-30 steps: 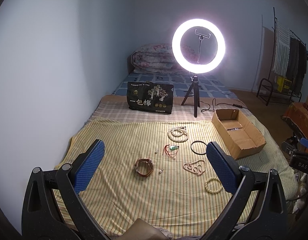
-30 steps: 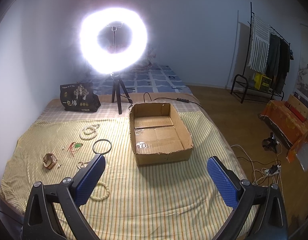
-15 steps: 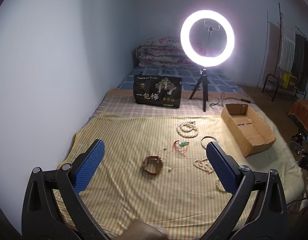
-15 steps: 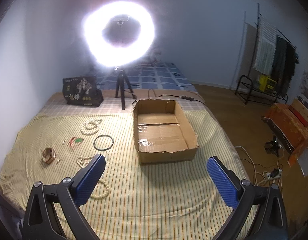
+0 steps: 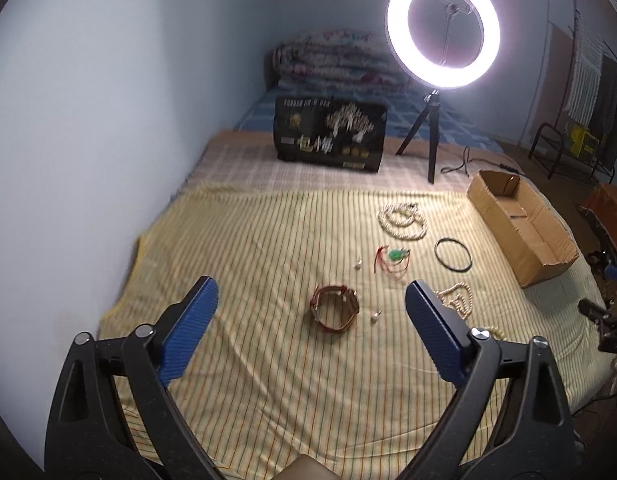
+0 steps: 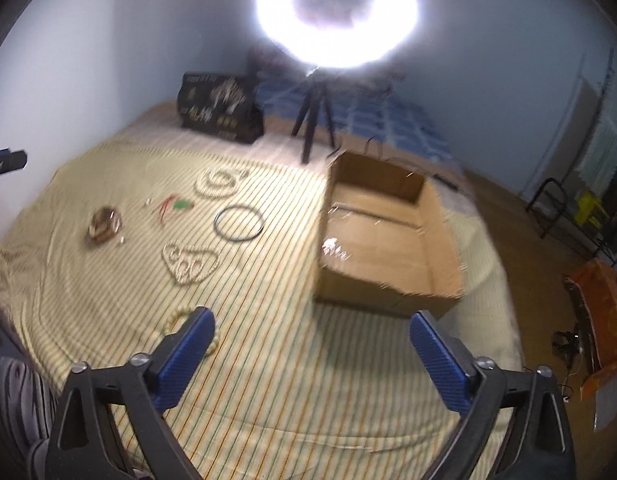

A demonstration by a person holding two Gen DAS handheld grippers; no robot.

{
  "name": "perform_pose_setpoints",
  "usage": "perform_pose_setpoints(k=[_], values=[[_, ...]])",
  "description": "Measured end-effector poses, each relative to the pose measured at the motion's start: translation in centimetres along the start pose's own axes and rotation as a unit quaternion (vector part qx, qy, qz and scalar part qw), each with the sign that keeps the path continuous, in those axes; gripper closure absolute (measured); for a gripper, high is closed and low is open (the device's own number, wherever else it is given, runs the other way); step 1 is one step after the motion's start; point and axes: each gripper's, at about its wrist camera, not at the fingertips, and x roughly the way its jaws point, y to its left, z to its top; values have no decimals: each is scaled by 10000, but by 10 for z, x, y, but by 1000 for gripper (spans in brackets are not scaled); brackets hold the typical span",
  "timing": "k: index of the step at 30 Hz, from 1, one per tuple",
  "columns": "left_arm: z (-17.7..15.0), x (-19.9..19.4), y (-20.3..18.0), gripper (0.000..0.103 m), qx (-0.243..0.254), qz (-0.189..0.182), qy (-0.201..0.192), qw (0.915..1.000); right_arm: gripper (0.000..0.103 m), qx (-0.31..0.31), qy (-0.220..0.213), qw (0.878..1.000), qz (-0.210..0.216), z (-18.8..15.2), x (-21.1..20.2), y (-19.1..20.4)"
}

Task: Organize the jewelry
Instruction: 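Move left tool toward brown leather watch while right tool moves toward cream bead bracelet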

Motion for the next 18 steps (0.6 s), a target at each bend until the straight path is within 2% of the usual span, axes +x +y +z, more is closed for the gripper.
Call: perform_pose_setpoints(k=[4, 6, 7, 12, 18], values=[[-4, 31, 20, 25, -284, -131, 462, 9984, 17, -202, 280, 9988, 335, -3, 21, 10], [-9, 49, 27, 37, -429, -178, 692, 9965, 20, -234, 425, 9975, 514, -5, 31, 14], [-12, 58, 30, 39, -489, -220, 820, 9952, 23, -225, 506, 9967, 589, -5, 36, 15], [-23, 91, 32, 43, -521, -311, 1246, 9903, 29, -251, 877, 9909, 994, -7, 58, 24], [-26, 114, 25, 43, -428, -375, 1495, 9871, 38, -367, 1270, 9828, 1292, -11, 81, 36]])
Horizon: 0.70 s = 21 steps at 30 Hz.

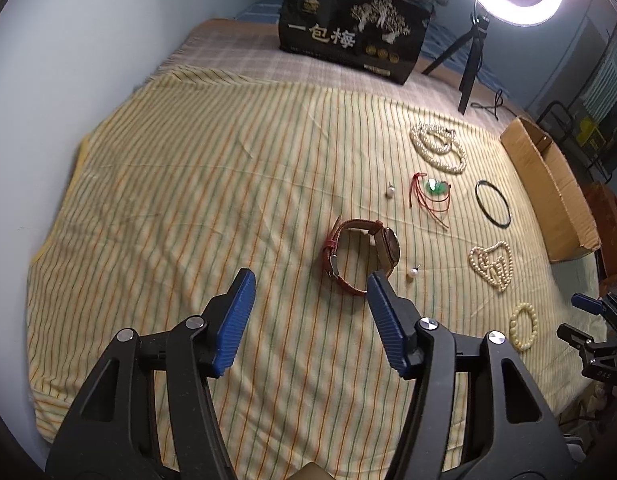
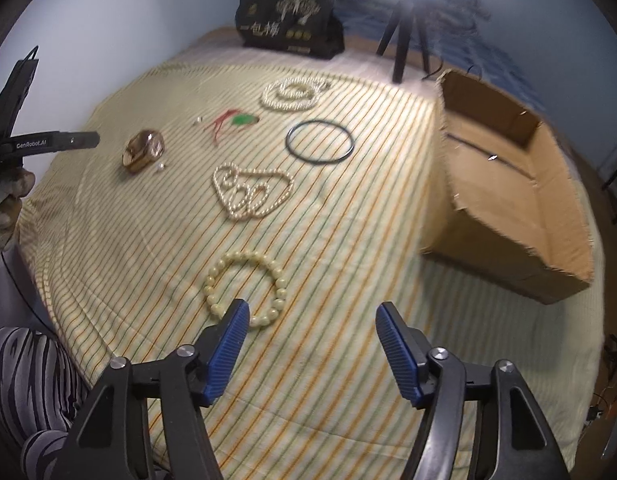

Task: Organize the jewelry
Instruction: 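Move left tool toward brown leather watch while right tool moves toward cream bead bracelet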

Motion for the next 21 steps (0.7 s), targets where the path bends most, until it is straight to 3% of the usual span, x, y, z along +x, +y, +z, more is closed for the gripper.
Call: perform_pose_setpoints(k=[4, 21], values=[[0, 4, -9, 43, 238, 114, -17, 9996, 45, 59, 151, 9998, 107, 3, 13, 0], [10, 37, -14, 42, 328, 291, 151, 9989, 45, -130, 261, 9996, 16, 8, 28, 9]])
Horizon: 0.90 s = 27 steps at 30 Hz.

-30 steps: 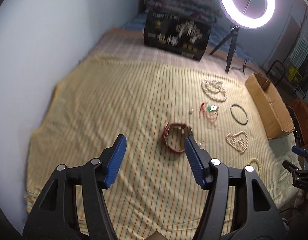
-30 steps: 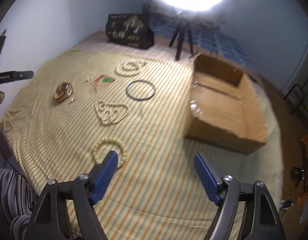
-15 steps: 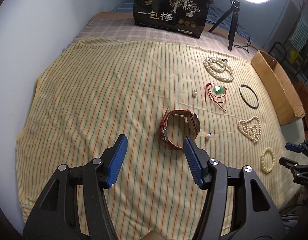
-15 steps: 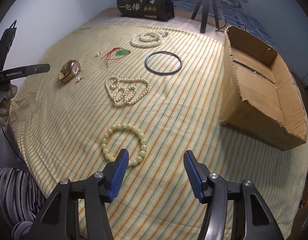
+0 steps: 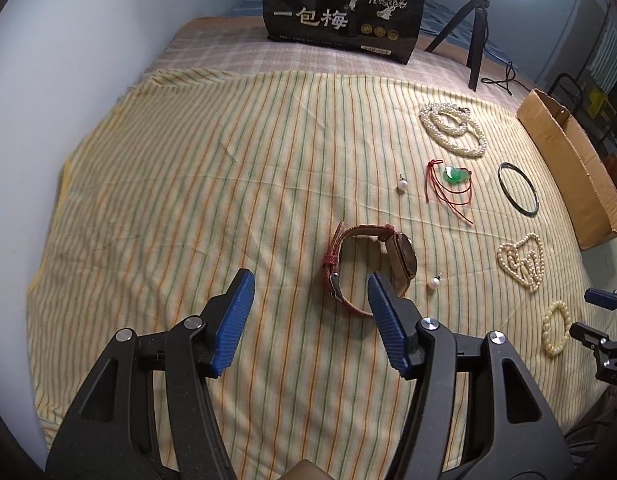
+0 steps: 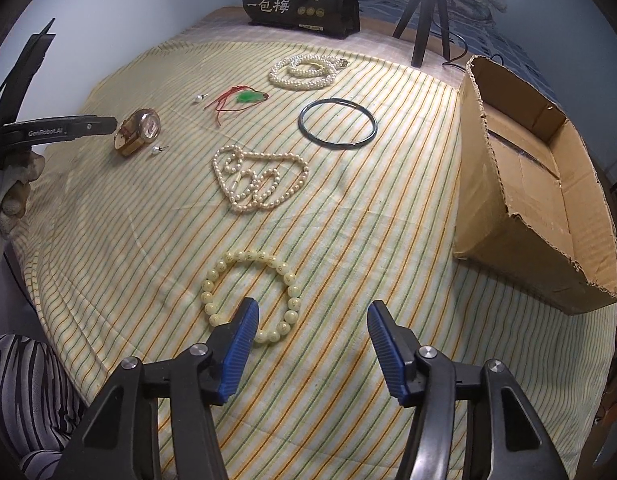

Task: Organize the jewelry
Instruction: 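Move left tool toward brown leather watch while right tool moves toward cream bead bracelet, then close left tool on the watch strap while right tool closes on the bead bracelet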

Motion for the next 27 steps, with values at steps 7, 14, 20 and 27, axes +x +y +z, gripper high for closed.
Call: perform_pose_setpoints(k=[7, 14, 20, 27], values=[[2, 13, 4, 42, -165, -188, 142, 9996, 55, -21, 72, 9999, 93, 3, 5, 1], [-1, 26, 0, 53, -121, -309, 333, 9989, 58, -95, 177, 9997, 165, 8, 9, 7], [-4, 30, -4, 61, -13, -256, 309, 9992, 64, 87, 380, 9990, 202, 13, 24, 2], [-1, 33, -4, 87, -33, -267, 286, 9992, 77, -74, 456, 9989, 104, 19, 31, 11]])
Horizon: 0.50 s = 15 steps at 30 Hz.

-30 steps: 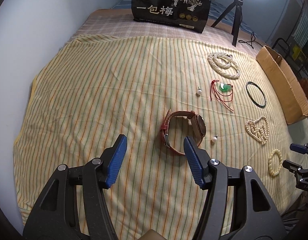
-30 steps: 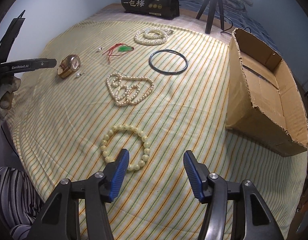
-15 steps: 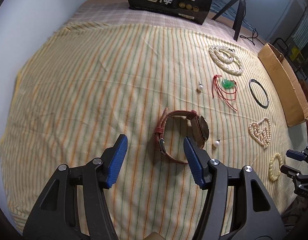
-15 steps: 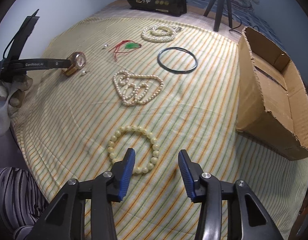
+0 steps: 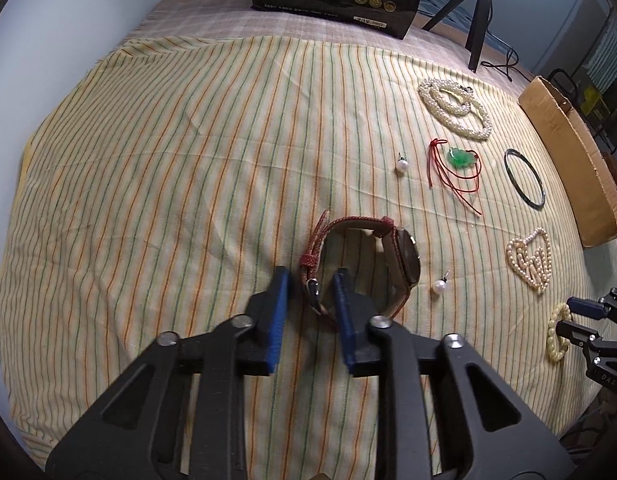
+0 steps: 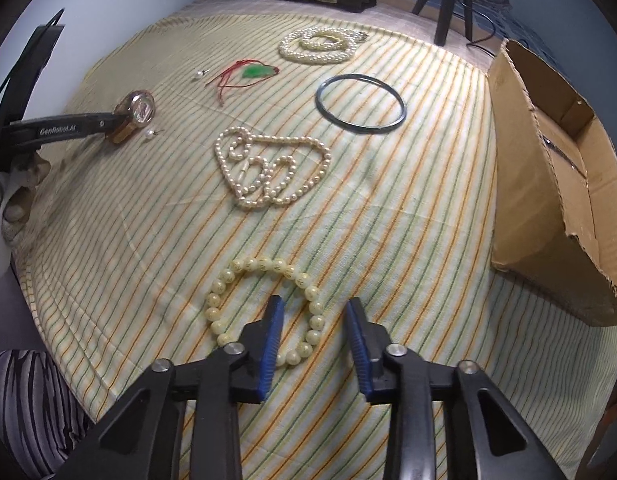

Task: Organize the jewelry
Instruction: 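Close left tool on the watch strap while right tool closes on the bead bracelet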

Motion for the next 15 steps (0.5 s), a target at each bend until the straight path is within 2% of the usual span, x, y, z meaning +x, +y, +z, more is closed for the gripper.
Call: perform_pose_setpoints(k=[4, 5, 7, 15], values=[[0, -1, -3, 92, 21, 74, -78, 9999, 96, -11, -34, 10000, 66, -1, -3, 3], [0, -2, -2, 94, -8, 65, -93, 9999, 97, 9, -55, 9999, 96, -2, -4, 4], [-1, -4, 1, 97, -78, 21, -111, 9999, 98, 73, -116, 9998, 155, -4, -8, 4], [-9, -20, 2, 97, -78, 8, -244, 9997, 98, 187, -425, 9988, 185, -14, -32, 5]])
